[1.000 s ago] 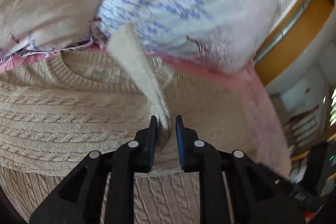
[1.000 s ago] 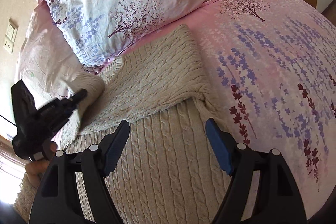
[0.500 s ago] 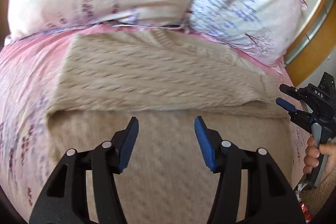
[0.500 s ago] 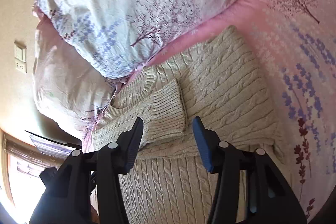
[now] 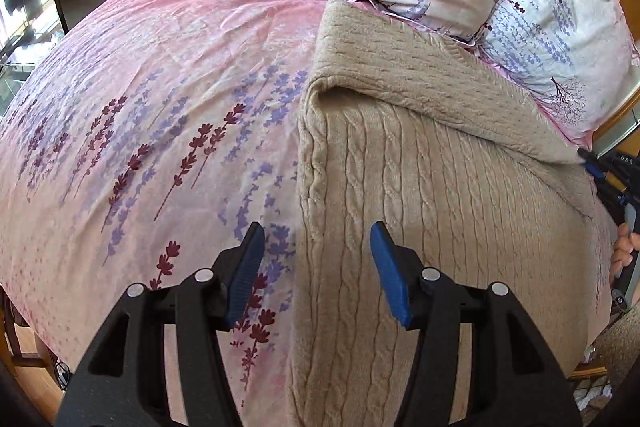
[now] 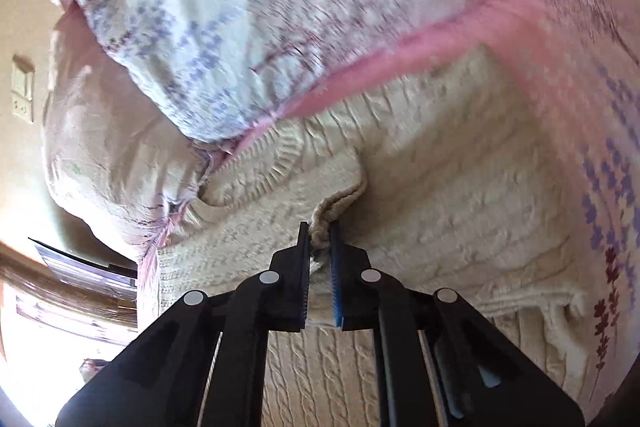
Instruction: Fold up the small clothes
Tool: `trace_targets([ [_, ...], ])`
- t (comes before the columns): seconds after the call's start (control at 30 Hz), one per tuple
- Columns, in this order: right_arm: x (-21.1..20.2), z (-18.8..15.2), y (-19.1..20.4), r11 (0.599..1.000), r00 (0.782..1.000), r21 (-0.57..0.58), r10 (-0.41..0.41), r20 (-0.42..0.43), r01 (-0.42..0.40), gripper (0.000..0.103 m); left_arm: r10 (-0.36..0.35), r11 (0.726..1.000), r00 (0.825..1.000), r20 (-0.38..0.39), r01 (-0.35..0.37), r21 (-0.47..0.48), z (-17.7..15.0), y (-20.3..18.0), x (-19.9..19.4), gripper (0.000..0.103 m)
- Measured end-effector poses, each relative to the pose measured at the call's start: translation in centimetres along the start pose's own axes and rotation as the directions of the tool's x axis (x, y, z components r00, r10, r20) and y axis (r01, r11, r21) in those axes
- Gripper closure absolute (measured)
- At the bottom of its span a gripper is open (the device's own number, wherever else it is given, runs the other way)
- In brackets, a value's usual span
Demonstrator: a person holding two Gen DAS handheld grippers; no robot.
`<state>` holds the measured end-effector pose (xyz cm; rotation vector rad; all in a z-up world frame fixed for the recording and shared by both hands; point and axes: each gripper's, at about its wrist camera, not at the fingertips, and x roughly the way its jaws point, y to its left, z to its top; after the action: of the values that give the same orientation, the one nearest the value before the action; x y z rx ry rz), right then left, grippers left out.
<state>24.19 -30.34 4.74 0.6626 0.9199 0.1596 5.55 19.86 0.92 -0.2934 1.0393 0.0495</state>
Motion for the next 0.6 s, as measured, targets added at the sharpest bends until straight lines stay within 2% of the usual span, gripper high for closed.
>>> trace_targets([
  [0.07, -1.6, 0.6, 1.7, 0.998, 0.997, -0.063, 0.006, 0.075, -0.001, 0.094, -0.010, 1.000, 1.000, -0.001, 0.010, 0.005, -0.1, 0.0, -0.1, 0.048],
  [0.13, -1.9, 0.4, 2.0, 0.994, 0.994, -0.092, -0.050, 0.094, 0.059, 0.094, -0.027, 1.000, 1.000, -0.001, 0.027, -0.006, -0.1, 0.3, -0.2, 0.048],
  [0.2, -0.2, -0.3, 0.4, 0.985, 0.987, -0.065, -0.159, 0.017, 0.160, 0.094, -0.046, 0.999, 0.999, 0.001, 0.046, -0.024, -0.2, 0.5, -0.3, 0.048],
  [0.27, 1.2, -1.4, -1.8, 0.978, 0.976, -0.013, -0.208, -0.058, 0.208, 0.094, -0.067, 0.997, 0.998, -0.001, 0.067, -0.035, -0.3, 0.8, -0.5, 0.049],
  [0.3, 1.1, -2.0, -2.6, 0.975, 0.973, -0.002, -0.221, -0.066, 0.221, 0.094, -0.078, 0.996, 0.997, -0.003, 0.078, -0.040, -0.3, 0.9, -0.6, 0.049],
  [0.5, 0.4, -2.0, -2.8, 0.979, 0.975, -0.008, -0.205, -0.087, 0.205, 0.095, -0.164, 0.983, 0.986, -0.019, 0.162, -0.087, -0.6, 1.7, -0.9, 0.058],
  [0.6, -2.7, -1.9, -3.0, 0.987, 0.985, -0.013, -0.160, -0.062, 0.160, 0.076, -0.221, 0.969, 0.975, -0.031, 0.216, -0.119, -0.8, 2.1, -1.0, 0.061],
])
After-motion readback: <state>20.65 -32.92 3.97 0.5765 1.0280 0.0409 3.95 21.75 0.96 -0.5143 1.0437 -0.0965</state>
